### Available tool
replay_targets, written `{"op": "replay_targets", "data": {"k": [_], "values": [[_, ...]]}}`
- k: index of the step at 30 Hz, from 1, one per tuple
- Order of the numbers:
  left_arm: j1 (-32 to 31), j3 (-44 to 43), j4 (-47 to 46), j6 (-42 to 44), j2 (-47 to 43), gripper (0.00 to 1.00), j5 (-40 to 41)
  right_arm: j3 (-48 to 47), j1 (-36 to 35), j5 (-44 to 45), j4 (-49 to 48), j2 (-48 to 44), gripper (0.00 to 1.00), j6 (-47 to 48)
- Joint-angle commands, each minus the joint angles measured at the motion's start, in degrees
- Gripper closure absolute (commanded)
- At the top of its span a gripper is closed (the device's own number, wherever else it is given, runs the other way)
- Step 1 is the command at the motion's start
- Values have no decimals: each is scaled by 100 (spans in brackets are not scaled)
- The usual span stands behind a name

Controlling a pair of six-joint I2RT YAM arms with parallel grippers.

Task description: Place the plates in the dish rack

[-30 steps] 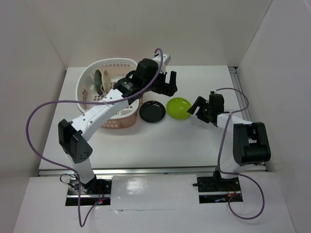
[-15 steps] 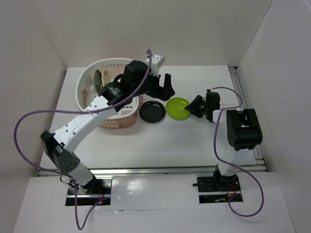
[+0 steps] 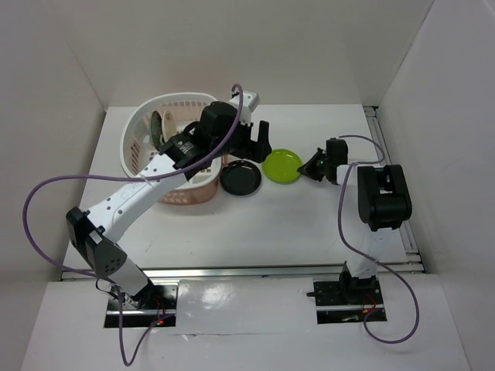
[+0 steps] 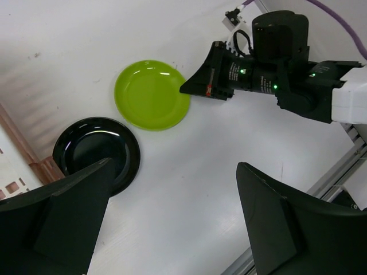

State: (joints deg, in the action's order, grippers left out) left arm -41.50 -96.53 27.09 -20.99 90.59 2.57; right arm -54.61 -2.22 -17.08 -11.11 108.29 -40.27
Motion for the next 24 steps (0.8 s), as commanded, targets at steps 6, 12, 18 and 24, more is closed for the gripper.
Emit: {"op": "replay_targets", "data": {"k": [6, 12, 18, 24], "values": [[1, -813, -55, -1, 380, 0, 262, -533, 116, 1988, 1024, -1263, 100, -455], [123, -1403, -55, -1, 925, 0, 262, -51, 239, 731, -169, -2276, 100, 88], [782, -1851, -2, -229, 1461, 0, -274, 240, 319, -1410, -1639, -2541, 100, 292], [1328, -1940, -63, -510, 1866, 0, -1398, -31, 248, -2518, -2149, -2313, 100, 239]]}}
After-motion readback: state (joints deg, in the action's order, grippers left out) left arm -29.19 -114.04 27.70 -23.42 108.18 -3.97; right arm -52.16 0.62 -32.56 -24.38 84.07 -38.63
